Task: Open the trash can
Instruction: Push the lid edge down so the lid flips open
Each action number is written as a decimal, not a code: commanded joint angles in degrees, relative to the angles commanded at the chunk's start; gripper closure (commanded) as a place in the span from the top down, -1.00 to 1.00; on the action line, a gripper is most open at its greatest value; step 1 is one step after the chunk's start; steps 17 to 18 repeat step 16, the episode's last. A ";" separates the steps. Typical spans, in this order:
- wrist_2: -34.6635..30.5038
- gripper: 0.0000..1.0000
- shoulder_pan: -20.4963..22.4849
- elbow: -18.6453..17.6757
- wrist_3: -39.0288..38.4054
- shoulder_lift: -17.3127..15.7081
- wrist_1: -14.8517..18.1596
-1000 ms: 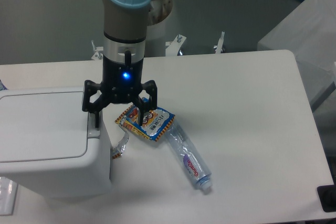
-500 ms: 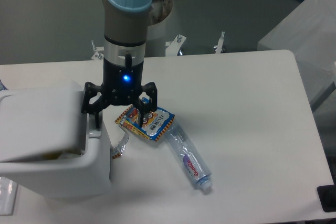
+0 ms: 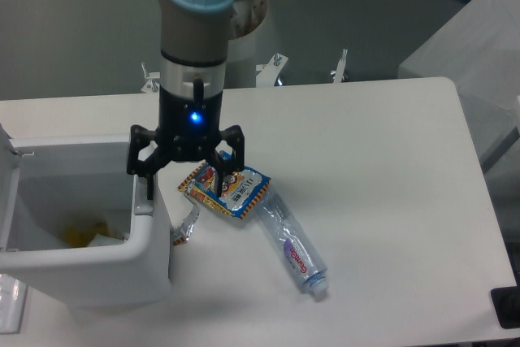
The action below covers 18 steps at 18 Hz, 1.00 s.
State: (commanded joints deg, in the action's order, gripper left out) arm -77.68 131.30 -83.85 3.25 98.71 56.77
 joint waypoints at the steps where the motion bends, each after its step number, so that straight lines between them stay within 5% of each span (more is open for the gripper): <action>1: -2.54 1.00 0.70 0.18 0.44 -0.53 0.44; 12: -5.47 1.00 16.16 -0.35 42.15 -9.32 23.36; 18: -5.47 1.00 19.95 -0.52 47.20 -9.41 24.79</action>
